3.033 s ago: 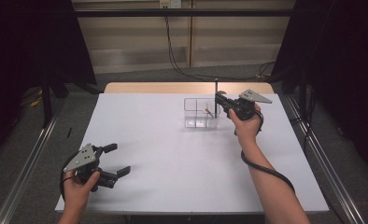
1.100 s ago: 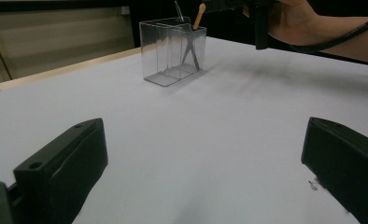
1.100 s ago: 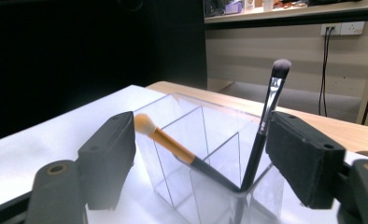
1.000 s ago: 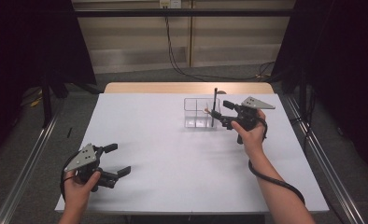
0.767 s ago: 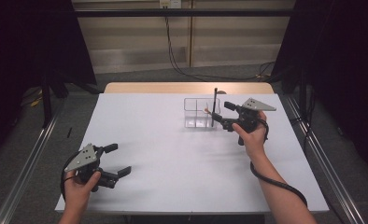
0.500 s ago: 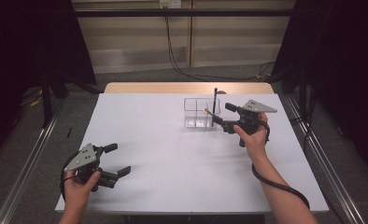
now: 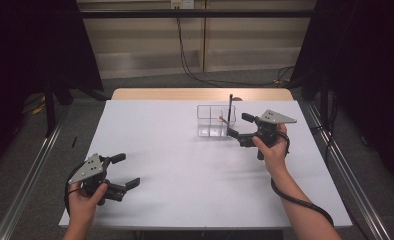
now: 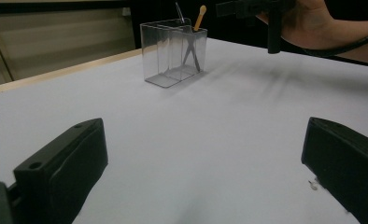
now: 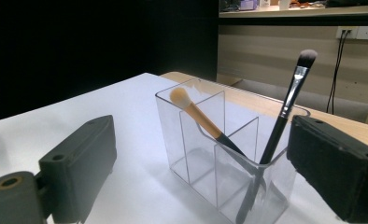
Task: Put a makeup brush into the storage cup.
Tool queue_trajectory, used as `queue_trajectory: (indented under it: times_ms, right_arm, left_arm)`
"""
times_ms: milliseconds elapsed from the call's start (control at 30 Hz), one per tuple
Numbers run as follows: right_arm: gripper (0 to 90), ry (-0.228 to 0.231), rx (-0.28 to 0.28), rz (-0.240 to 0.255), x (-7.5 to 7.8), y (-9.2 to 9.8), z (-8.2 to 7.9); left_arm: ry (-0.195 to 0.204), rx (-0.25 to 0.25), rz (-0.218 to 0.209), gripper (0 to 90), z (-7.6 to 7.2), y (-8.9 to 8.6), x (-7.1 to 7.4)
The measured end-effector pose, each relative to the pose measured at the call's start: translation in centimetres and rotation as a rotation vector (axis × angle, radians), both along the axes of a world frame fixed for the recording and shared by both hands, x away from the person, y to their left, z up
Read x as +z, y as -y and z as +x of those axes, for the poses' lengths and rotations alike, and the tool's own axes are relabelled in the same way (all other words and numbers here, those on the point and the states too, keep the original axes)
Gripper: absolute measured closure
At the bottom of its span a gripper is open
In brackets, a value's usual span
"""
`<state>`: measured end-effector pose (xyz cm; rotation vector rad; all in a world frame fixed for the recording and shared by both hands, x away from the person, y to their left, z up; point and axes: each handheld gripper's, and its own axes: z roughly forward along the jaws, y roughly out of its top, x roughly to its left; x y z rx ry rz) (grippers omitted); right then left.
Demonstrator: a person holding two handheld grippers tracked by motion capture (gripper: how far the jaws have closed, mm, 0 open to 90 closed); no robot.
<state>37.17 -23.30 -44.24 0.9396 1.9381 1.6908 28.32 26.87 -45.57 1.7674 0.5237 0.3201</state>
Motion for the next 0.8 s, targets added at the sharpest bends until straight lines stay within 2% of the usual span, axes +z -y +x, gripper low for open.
queue_trajectory:
  times_ms: [400, 700, 733, 800]
  right_arm:
    - [4.8, 0.011, 0.035, -0.036, -0.2, 0.0, -1.2]
    - [4.6, 0.007, 0.037, -0.041, -0.4, 0.3, -2.2]
    - [4.7, 0.006, 0.039, -0.044, -0.5, 0.4, -2.3]
    - [4.6, 0.006, 0.038, -0.047, -0.6, 0.5, -2.5]
  left_arm:
    - [0.007, 0.002, 0.005, 0.3, 0.1, -0.1, 0.1]
    - [0.008, -0.001, -0.005, 0.3, 0.1, -0.1, 0.2]
    - [0.017, -0.001, 0.005, 0.3, 0.2, -0.1, 0.2]
    - [0.007, -0.007, 0.002, 0.2, 0.3, 0.1, 0.2]
